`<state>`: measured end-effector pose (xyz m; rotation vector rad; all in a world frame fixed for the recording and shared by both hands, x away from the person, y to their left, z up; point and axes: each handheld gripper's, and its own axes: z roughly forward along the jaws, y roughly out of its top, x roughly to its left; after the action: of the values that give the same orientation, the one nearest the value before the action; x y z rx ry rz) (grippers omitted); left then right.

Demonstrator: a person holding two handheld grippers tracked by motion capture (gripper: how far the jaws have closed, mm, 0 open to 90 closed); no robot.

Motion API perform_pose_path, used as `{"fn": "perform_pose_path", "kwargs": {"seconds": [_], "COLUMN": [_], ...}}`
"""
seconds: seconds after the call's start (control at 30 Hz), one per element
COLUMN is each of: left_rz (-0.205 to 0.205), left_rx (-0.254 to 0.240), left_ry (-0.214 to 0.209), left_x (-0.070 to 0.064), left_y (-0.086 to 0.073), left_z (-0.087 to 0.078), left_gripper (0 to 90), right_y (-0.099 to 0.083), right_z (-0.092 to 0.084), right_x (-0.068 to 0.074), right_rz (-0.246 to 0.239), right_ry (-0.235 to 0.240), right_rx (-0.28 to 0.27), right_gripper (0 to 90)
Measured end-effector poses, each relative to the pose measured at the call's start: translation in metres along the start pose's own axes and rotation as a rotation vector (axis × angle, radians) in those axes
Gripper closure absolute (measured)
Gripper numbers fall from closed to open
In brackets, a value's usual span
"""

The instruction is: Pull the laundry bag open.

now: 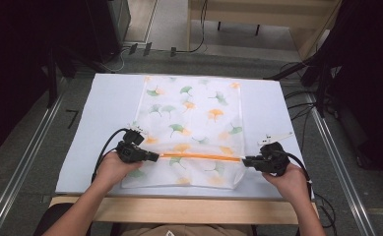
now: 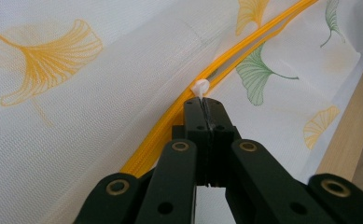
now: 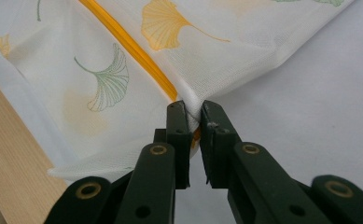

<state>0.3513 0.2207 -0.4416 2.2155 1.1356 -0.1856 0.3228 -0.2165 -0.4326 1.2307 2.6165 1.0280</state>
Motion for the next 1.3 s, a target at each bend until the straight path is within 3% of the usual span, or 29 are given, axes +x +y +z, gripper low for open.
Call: {"fn": "perform_pose_path", "kwargs": {"seconds": [0.77,1.2,1.3], "left_rz": [0.006,-0.029,-0.042], "left_rx": [0.017,0.011,-0.010], "left_ry": [0.017,0.044,0.022], "left_x": [0.000,0.016,0.020], "left_y": [0.000,-0.015,-0.019], "left_z": [0.001,-0.022,-0.028], "left_gripper": [90.0,90.0,90.0], "right_y": [0.000,0.000,0.001], "right_z": [-0.001,0.000,0.002], "right_x": [0.000,0.000,0.000], "right_rz": [0.000,-0.003,-0.001], "right_ry": [-0.003,-0.003,-0.003], "right_rx": [-0.005,0.000,0.006], "right_gripper": [84.1,84.0,84.0]}}
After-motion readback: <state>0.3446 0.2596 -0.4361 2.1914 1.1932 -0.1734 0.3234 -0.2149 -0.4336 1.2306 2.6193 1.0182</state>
